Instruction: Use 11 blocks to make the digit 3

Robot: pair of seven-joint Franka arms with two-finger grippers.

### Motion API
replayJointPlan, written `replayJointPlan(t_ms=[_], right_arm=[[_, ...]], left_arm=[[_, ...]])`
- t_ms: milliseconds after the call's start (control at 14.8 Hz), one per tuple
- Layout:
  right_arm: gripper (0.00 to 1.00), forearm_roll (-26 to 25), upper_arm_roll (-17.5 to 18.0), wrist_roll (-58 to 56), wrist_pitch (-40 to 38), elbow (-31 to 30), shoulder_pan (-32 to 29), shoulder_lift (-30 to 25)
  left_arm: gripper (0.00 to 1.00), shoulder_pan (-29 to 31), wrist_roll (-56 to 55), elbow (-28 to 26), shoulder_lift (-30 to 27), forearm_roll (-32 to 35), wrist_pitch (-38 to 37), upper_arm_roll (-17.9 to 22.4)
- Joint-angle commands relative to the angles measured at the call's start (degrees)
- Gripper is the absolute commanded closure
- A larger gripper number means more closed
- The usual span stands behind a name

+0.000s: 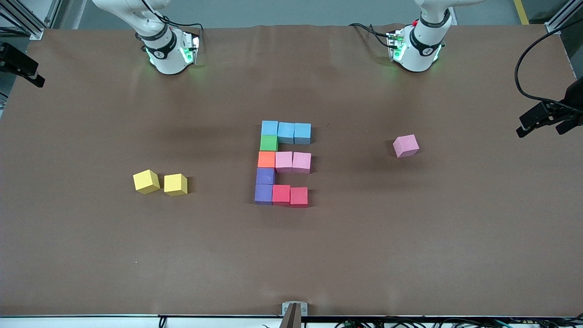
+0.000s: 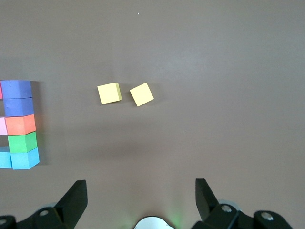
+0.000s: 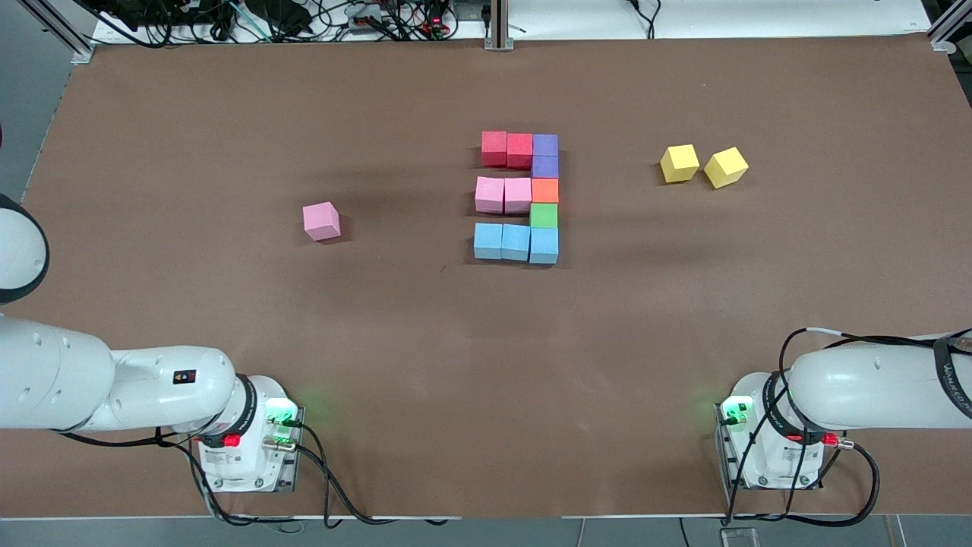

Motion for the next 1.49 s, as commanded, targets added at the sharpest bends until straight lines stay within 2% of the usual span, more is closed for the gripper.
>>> replayJointPlan(t_ms=[0, 68, 203, 271, 947, 1218, 1421], right_arm=[[0.00, -0.83, 0.27, 0.31, 0.19, -0.52, -0.41, -0.56], [0.00, -0.83, 0.36, 0.31, 0.19, -0.53, -0.33, -0.56], [0.00, -0.92, 0.36, 0.31, 0.54, -0.53, -0.32, -0.47], [0.00, -0.92, 0.27, 0.31, 0.72, -0.53, -0.32, -0.56], [0.00, -0.92, 0.36, 0.49, 1.07, -0.61, -0.41, -0.29], [0.00, -0.92, 0.27, 0.49, 1.16, -0.61, -0.41, -0.29], [0.00, -1.00, 0.27, 0.49, 1.07, -0.61, -0.50, -0.29]], left_arm=[[0.00, -1.55, 0.00, 1.37, 0.49, -0.24, -0.51, 1.28], [0.00, -2.33, -0.09, 1.37, 0.40, -0.24, -0.51, 1.62], [0.00, -5.84, 0.00, 1.37, 0.32, -0.24, -0.51, 5.56], [0.00, -6.21, 0.17, 1.46, 0.23, -0.16, -0.51, 6.28], [0.00, -6.21, 0.79, 1.64, -0.12, 0.02, -2.36, 5.93], [0.00, -6.74, 0.53, 6.54, 1.89, 0.11, -2.62, 5.76], [0.00, -6.39, 0.61, 8.05, 1.99, 1.16, -4.99, 5.50]])
